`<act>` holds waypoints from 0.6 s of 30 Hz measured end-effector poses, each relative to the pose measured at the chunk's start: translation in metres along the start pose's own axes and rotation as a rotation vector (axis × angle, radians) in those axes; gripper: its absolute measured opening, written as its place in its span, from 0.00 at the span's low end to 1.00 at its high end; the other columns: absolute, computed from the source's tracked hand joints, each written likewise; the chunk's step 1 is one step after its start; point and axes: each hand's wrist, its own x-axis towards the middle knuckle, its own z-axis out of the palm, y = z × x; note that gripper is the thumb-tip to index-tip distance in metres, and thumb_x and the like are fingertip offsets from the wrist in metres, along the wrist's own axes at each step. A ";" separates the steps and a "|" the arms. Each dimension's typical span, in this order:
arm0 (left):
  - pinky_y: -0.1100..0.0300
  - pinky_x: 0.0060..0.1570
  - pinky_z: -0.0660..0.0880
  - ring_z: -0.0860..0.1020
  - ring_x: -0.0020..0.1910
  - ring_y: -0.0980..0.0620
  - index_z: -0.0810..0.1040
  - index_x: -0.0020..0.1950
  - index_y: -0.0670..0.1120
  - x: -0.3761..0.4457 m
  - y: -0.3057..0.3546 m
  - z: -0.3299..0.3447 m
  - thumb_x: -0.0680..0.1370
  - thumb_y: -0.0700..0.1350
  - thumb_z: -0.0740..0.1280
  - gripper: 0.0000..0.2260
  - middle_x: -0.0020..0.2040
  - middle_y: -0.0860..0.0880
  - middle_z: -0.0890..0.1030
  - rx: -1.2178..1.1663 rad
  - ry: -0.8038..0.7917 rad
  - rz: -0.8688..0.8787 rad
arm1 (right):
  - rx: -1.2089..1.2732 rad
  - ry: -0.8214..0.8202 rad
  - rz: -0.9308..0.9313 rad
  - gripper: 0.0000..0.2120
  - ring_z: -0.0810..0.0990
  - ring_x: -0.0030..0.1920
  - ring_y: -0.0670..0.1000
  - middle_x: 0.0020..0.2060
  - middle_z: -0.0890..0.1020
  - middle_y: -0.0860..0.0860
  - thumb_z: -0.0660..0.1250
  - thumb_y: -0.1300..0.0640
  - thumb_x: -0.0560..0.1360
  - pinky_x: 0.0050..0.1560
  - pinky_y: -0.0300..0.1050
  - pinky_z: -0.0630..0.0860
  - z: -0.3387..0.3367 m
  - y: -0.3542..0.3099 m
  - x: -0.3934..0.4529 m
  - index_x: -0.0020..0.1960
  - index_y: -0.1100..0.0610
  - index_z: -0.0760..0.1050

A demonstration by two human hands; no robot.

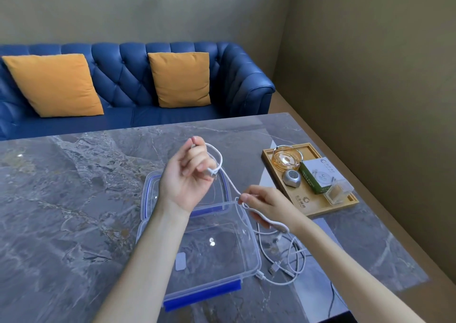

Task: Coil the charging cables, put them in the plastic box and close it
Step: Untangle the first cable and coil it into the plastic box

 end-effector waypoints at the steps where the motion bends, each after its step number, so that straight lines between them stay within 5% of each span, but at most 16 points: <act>1: 0.60 0.29 0.70 0.65 0.19 0.51 0.76 0.43 0.36 0.003 0.000 -0.001 0.79 0.39 0.55 0.12 0.22 0.47 0.67 0.027 0.088 0.076 | 0.053 -0.055 0.020 0.13 0.69 0.21 0.51 0.23 0.72 0.55 0.59 0.52 0.79 0.23 0.37 0.65 0.003 -0.001 -0.001 0.47 0.60 0.75; 5: 0.69 0.22 0.67 0.65 0.16 0.57 0.73 0.41 0.43 0.015 -0.001 -0.009 0.81 0.45 0.51 0.16 0.19 0.53 0.67 0.247 0.383 0.311 | 0.154 -0.244 0.043 0.14 0.66 0.19 0.50 0.21 0.72 0.52 0.57 0.51 0.79 0.22 0.36 0.65 0.007 -0.012 -0.008 0.50 0.62 0.75; 9: 0.69 0.23 0.66 0.63 0.17 0.59 0.73 0.45 0.40 0.019 -0.010 -0.022 0.82 0.47 0.50 0.17 0.20 0.54 0.67 0.577 0.545 0.337 | 0.050 -0.280 0.022 0.10 0.65 0.20 0.48 0.23 0.72 0.54 0.63 0.54 0.77 0.23 0.34 0.65 0.002 -0.027 -0.011 0.52 0.60 0.75; 13: 0.64 0.27 0.66 0.66 0.20 0.58 0.73 0.41 0.40 0.018 -0.027 -0.031 0.82 0.45 0.50 0.17 0.22 0.53 0.72 1.064 0.593 0.369 | -0.326 -0.251 -0.063 0.12 0.69 0.24 0.42 0.25 0.71 0.46 0.65 0.54 0.75 0.29 0.31 0.66 0.002 -0.038 -0.010 0.56 0.58 0.76; 18: 0.66 0.31 0.71 0.72 0.25 0.59 0.73 0.44 0.41 0.012 -0.049 -0.035 0.81 0.43 0.54 0.12 0.31 0.49 0.76 1.807 0.526 0.364 | -0.414 -0.202 -0.115 0.08 0.63 0.25 0.44 0.24 0.65 0.47 0.64 0.62 0.72 0.30 0.32 0.64 -0.010 -0.048 -0.009 0.50 0.62 0.76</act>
